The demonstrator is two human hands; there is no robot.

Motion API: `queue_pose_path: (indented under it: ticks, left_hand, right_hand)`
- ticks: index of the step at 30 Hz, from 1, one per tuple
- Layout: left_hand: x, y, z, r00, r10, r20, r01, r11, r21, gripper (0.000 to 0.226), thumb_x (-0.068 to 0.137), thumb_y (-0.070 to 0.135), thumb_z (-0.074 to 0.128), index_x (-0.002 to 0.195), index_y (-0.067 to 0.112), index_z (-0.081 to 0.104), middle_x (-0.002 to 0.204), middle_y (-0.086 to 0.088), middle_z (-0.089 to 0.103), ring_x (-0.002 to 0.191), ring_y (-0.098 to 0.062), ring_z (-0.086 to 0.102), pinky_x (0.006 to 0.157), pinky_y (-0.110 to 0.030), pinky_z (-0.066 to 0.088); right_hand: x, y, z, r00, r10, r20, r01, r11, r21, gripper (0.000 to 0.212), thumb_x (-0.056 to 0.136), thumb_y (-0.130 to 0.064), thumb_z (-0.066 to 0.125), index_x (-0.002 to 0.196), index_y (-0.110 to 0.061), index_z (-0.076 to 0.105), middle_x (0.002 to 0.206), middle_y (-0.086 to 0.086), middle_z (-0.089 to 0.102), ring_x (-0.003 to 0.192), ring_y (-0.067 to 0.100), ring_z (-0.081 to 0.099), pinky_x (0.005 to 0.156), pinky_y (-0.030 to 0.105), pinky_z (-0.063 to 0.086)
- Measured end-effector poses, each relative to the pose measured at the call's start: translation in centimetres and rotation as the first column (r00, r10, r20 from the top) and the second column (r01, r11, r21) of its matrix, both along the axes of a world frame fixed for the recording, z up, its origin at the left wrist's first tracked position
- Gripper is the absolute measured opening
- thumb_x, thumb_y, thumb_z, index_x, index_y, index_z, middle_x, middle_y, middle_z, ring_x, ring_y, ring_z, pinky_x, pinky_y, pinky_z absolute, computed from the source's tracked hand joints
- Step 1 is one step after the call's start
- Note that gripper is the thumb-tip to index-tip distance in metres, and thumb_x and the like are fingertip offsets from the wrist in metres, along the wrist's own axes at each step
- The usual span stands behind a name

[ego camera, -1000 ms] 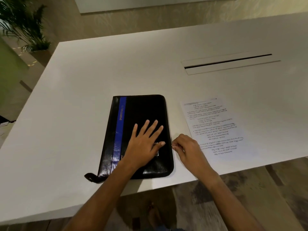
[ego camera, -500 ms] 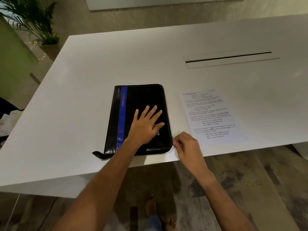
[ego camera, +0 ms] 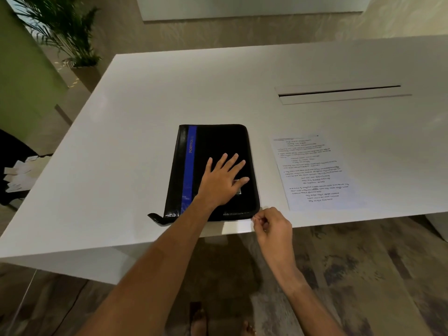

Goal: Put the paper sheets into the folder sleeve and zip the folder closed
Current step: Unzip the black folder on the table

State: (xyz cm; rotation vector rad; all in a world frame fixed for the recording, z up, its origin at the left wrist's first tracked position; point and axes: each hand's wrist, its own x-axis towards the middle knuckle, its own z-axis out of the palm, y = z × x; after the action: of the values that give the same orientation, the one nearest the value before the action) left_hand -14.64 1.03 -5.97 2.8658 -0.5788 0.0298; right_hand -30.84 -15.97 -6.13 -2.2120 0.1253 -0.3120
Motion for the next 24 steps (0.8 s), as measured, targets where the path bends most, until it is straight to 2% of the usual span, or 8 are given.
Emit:
queue_pose_path:
  ticks: [3, 6, 11, 14, 16, 18, 21, 24]
  left_hand:
    - [-0.1, -0.1, 0.2, 1.0, 0.005, -0.012, -0.005, 1.0, 0.003, 0.068, 0.112, 0.068, 0.026, 0.172, 0.037, 0.024, 0.184, 0.007, 0.013, 0.171, -0.022, 0.003, 0.137, -0.061, 0.003]
    - [-0.2, 0.1, 0.4, 1.0, -0.007, -0.006, 0.007, 1.0, -0.004, 0.068, 0.113, 0.066, 0.028, 0.172, 0.035, 0.025, 0.184, 0.005, 0.015, 0.171, -0.023, 0.005, 0.137, -0.061, 0.004]
    - [-0.1, 0.4, 1.0, 0.999, -0.034, -0.031, 0.032, 0.998, -0.051, 0.072, 0.111, 0.069, 0.03, 0.172, 0.032, 0.029, 0.184, 0.002, 0.017, 0.171, -0.026, 0.01, 0.136, -0.061, 0.009]
    - [0.6, 2.6, 1.8, 0.969, -0.216, -0.119, 0.192, 0.963, -0.19, 0.072, 0.109, 0.072, 0.035, 0.171, 0.037, 0.029, 0.183, 0.007, 0.016, 0.171, -0.021, 0.009, 0.137, -0.062, 0.006]
    - [0.7, 5.3, 1.4, 0.906, -0.419, -0.05, 0.411, 0.903, -0.123, 0.07, 0.109, 0.072, 0.036, 0.171, 0.039, 0.03, 0.183, 0.01, 0.018, 0.171, -0.017, 0.007, 0.137, -0.056, 0.003]
    - [0.4, 7.5, 0.6, 0.857, -0.516, 0.019, 0.516, 0.857, 0.004, 0.069, 0.11, 0.07, 0.033, 0.172, 0.04, 0.025, 0.183, 0.01, 0.015, 0.171, -0.017, 0.005, 0.137, -0.053, 0.001]
    - [-0.1, 8.0, -0.7, 0.862, -0.506, 0.022, 0.504, 0.861, 0.07, 0.067, 0.114, 0.066, 0.027, 0.174, 0.04, 0.013, 0.184, 0.01, 0.007, 0.171, -0.018, -0.001, 0.138, -0.057, 0.001]
    - [-0.1, 7.7, -1.1, 0.87, -0.491, 0.042, 0.487, 0.87, 0.08, 0.066, 0.114, 0.067, 0.02, 0.174, 0.042, 0.011, 0.184, 0.012, 0.006, 0.171, -0.018, -0.001, 0.137, -0.059, 0.003]
  right_hand:
    - [-0.4, 1.0, 0.1, 0.999, -0.053, -0.004, 0.053, 0.998, 0.023, 0.017, 0.098, 0.001, 0.079, 0.089, -0.012, 0.071, 0.083, 0.001, 0.068, 0.076, 0.021, 0.067, 0.067, 0.042, 0.06]
    - [-0.7, 2.1, 0.2, 0.994, -0.112, 0.012, 0.111, 0.994, 0.023, 0.023, 0.096, 0.0, 0.081, 0.087, -0.016, 0.068, 0.079, -0.001, 0.067, 0.071, 0.018, 0.066, 0.062, 0.027, 0.052]
    - [-0.8, 3.3, 0.0, 0.977, -0.208, 0.057, 0.207, 0.978, 0.022, 0.026, 0.093, 0.006, 0.082, 0.085, -0.016, 0.068, 0.078, 0.001, 0.067, 0.071, 0.019, 0.066, 0.063, 0.023, 0.05]
    - [-0.7, 3.6, -0.1, 0.968, -0.246, 0.056, 0.245, 0.969, 0.018, 0.024, 0.093, 0.006, 0.082, 0.086, -0.014, 0.07, 0.079, 0.001, 0.068, 0.071, 0.017, 0.066, 0.065, 0.019, 0.048]
    - [-0.6, 3.9, -0.3, 0.957, -0.281, 0.066, 0.282, 0.96, 0.005, 0.022, 0.093, 0.005, 0.082, 0.087, -0.013, 0.071, 0.079, 0.001, 0.068, 0.071, 0.017, 0.066, 0.064, 0.02, 0.049]
    - [-0.6, 4.5, -0.4, 0.945, -0.319, 0.073, 0.319, 0.948, 0.002, 0.02, 0.094, 0.003, 0.081, 0.088, -0.013, 0.071, 0.079, -0.001, 0.067, 0.07, 0.014, 0.065, 0.064, 0.017, 0.048]
    - [-1.0, 5.9, -0.8, 0.926, -0.37, 0.076, 0.369, 0.929, 0.027, 0.02, 0.096, 0.001, 0.081, 0.088, -0.014, 0.071, 0.079, -0.001, 0.067, 0.07, 0.014, 0.065, 0.062, 0.022, 0.051]
    - [-1.5, 7.8, -1.2, 0.921, -0.382, 0.072, 0.38, 0.924, 0.047, 0.021, 0.098, -0.003, 0.08, 0.088, -0.018, 0.069, 0.08, -0.004, 0.066, 0.072, 0.013, 0.066, 0.062, 0.028, 0.056]
